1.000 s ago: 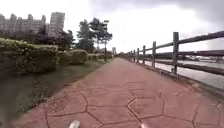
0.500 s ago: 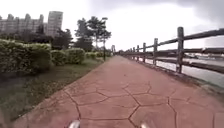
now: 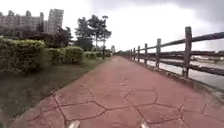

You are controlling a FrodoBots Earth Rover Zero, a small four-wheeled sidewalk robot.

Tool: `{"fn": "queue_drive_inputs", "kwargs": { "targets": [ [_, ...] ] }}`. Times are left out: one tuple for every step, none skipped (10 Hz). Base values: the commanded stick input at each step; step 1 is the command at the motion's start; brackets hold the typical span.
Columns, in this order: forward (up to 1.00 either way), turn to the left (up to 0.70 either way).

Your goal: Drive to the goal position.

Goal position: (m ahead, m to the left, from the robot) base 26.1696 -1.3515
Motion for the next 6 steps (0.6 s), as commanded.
{"fn": "queue_drive_inputs", "kwargs": {
  "targets": [
    [0.7, 0.0],
    [0.7, 0.0],
    [0.7, 0.0],
    [0.7, 0.0],
    [0.7, 0.0],
    [0.7, 0.0]
  ]
}}
